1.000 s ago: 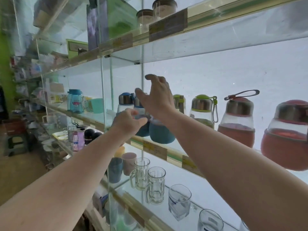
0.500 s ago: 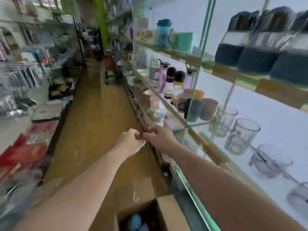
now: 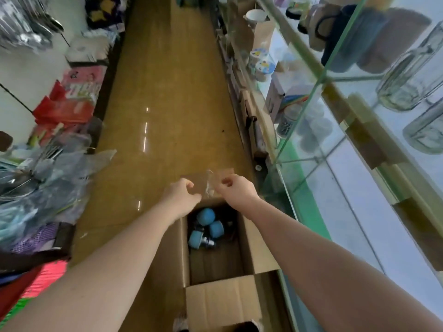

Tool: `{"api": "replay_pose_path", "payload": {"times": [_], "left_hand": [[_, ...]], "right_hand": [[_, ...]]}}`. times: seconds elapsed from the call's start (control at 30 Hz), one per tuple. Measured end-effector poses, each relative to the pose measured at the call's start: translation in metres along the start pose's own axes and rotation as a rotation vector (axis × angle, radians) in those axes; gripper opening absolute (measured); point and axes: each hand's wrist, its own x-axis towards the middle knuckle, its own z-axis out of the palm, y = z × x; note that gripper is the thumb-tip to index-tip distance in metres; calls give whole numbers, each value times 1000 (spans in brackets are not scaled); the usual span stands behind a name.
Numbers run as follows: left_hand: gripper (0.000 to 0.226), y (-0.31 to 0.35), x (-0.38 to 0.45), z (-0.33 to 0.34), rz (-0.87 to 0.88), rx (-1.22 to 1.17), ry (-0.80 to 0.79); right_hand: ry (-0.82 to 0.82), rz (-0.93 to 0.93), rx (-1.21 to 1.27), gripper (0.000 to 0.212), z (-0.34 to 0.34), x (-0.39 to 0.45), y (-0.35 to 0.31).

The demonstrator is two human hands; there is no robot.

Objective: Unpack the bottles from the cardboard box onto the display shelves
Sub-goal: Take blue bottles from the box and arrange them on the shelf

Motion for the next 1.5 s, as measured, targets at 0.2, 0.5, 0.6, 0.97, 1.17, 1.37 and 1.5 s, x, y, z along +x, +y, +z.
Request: {"api": "replay_pose_path", "payload": {"times": [0.2,0.5,0.6,0.97,1.17,1.37,1.5], "left_hand": [[44,-48,23,68,-113,25,-78],[45,-117,96,180,-177,13,-230],[47,-140,130,212,-150,49,-245],[49,-202,265,287,-6,149,-169],[49,-251,307,352,10,106,-133],[53,-288,342,398,10,72,-95],[54,-292,364,404,-13,33,-91]], "right_hand": [[-77,183,43,43,35,42,79],[-145,445,103,39,121,106,198],[-117,521,205,38,149,135,223],[-17,495,348,38,244,258,305],[-16,535,436,37,287,301,368],[15,608,700,40,323,349,409],[40,661,817,44,335,372,424]]}}
